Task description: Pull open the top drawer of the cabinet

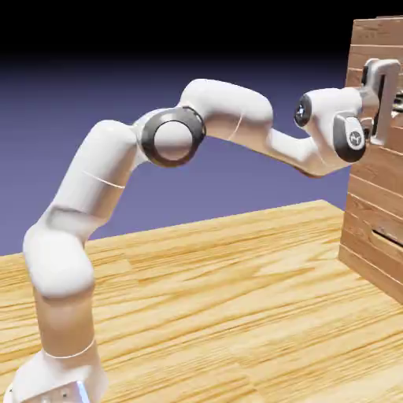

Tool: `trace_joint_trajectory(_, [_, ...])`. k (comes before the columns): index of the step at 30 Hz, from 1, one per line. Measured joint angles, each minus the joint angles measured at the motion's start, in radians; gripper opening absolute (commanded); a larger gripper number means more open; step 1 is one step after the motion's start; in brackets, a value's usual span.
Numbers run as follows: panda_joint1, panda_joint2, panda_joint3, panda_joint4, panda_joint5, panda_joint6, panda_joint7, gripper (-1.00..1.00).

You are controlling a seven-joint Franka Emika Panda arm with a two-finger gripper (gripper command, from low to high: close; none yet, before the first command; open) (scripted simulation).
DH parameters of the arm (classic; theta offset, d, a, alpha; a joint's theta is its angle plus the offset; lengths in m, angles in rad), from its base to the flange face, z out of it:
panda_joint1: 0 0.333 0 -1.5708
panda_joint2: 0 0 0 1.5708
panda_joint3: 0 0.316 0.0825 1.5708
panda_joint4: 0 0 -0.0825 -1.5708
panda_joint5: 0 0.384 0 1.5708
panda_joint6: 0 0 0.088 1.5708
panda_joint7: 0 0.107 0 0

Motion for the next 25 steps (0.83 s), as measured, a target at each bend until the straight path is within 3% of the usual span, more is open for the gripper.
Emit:
trace_joint_trajectory(9, [0.256, -0.185, -0.241, -0.319, 0.066, 0.105, -0.079, -1.0])
trace_joint_trajectory(22, [0.452, -0.571, -0.257, -0.755, 0.385, 0.178, -0.588, -1.0])
trace_joint_trajectory(23, [0.451, -0.574, -0.256, -0.758, 0.388, 0.179, -0.592, 1.0])
trace_joint_trajectory(25, [0.451, -0.574, -0.256, -0.758, 0.388, 0.178, -0.592, 1.0])
